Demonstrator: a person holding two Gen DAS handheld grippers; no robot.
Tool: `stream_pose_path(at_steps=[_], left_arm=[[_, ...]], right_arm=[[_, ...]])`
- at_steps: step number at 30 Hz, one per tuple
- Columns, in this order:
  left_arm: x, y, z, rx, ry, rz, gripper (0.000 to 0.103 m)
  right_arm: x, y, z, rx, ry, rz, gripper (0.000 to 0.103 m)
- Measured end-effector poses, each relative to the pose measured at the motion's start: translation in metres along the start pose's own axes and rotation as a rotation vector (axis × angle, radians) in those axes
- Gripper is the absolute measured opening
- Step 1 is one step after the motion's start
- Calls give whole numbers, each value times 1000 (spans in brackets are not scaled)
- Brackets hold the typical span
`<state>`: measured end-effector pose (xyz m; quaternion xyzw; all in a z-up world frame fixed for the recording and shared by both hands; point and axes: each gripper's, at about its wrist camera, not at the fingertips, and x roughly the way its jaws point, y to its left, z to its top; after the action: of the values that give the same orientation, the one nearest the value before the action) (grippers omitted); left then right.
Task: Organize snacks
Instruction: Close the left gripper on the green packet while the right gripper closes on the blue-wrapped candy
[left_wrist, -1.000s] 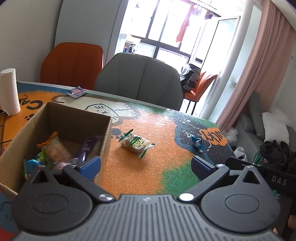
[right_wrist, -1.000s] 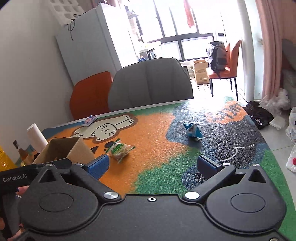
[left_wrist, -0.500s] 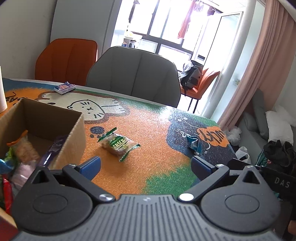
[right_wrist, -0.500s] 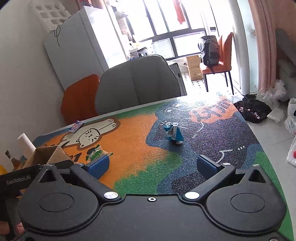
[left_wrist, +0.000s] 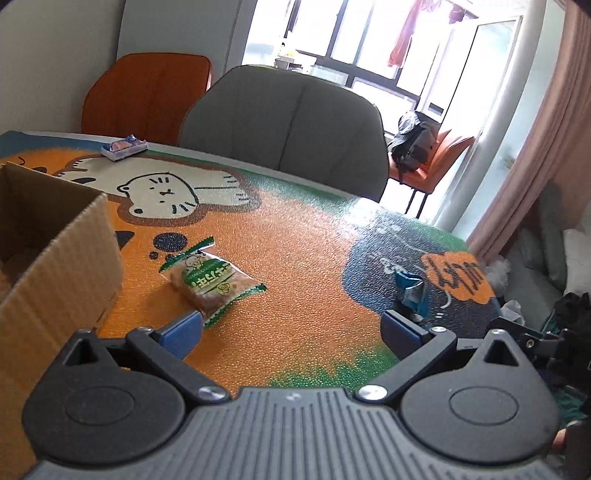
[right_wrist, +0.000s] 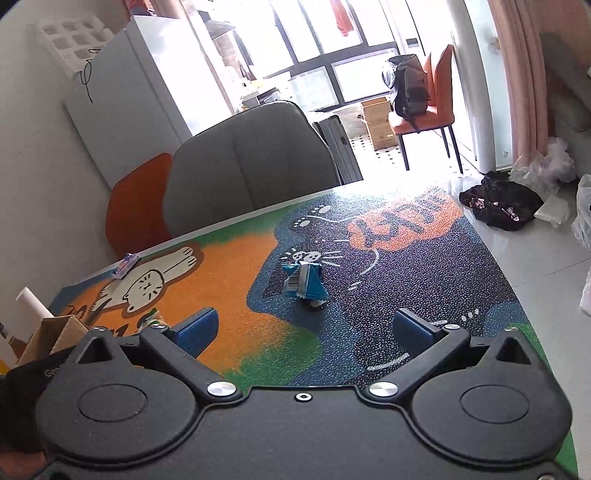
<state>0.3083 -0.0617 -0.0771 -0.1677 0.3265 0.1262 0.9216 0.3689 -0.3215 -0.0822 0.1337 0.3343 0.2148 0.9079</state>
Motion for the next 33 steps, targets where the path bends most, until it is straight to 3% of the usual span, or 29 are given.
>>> stream_pose_path(at_steps=[18,22,28,31,33], left_arm=[[66,12,16,-43,34,201,102],[76,16,18,-43,39,209,99],[85,17,22,-12,18,218,83],[86,15,23,9,3,220,67],[86,15,23,21,-2,215,52]], right_arm=[[63,-4,17,-64,83,-20,102],[78,-1,22,-74,100,-35,95],[93,0,22,-78,115,-27,88],[101,2,22,-76,126,-31,80],[102,2,21,-73,120,-37,77]])
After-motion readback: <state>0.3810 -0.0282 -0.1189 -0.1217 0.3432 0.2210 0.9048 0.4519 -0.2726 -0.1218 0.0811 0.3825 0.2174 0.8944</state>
